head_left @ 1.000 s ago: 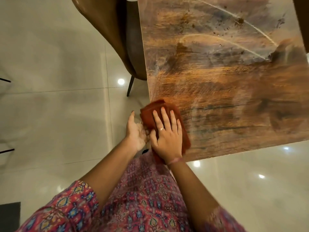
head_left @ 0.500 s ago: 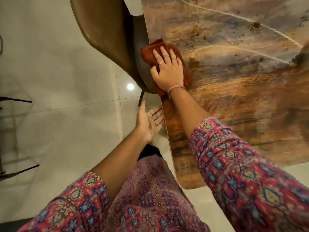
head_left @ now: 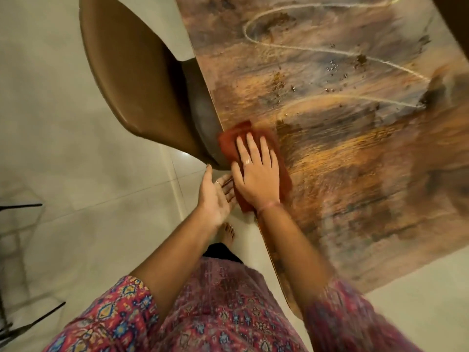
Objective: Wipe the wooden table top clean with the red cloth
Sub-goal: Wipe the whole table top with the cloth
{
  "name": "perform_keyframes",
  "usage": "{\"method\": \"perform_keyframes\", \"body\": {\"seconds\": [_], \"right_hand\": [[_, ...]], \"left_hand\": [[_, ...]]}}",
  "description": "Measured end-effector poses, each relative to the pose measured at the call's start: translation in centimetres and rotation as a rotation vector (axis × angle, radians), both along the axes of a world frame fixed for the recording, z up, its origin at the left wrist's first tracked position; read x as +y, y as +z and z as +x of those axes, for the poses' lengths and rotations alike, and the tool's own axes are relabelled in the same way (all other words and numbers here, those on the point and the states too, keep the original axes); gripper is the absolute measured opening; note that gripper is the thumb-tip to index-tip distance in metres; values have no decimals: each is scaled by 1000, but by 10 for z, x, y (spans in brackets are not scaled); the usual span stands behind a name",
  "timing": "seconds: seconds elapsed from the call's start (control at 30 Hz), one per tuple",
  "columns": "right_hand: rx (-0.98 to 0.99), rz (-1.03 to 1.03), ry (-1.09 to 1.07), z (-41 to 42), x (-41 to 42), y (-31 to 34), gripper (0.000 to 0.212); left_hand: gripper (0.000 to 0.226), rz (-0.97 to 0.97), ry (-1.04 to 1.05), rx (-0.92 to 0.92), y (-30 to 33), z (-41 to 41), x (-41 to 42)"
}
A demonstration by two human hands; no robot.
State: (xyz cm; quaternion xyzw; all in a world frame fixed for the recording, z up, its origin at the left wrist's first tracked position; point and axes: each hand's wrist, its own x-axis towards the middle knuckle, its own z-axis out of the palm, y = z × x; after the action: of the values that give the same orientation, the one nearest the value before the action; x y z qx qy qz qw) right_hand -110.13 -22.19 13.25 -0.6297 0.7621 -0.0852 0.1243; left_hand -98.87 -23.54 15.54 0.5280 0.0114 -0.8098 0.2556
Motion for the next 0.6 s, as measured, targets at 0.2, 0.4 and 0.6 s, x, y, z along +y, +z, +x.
{"method": "perform_keyframes", "body": {"seconds": [0.2, 0.4, 0.6], "right_hand": [[47, 76, -42, -6, 95, -6, 58], [35, 52, -44, -31, -12, -4, 57], [60, 93, -463, -138, -144, 4, 57]], "left_hand": [[47, -15, -60, -123, 8, -14, -27], [37, 23, -84, -125, 4, -20, -60], [30, -2, -219, -196, 0, -25, -114]]}}
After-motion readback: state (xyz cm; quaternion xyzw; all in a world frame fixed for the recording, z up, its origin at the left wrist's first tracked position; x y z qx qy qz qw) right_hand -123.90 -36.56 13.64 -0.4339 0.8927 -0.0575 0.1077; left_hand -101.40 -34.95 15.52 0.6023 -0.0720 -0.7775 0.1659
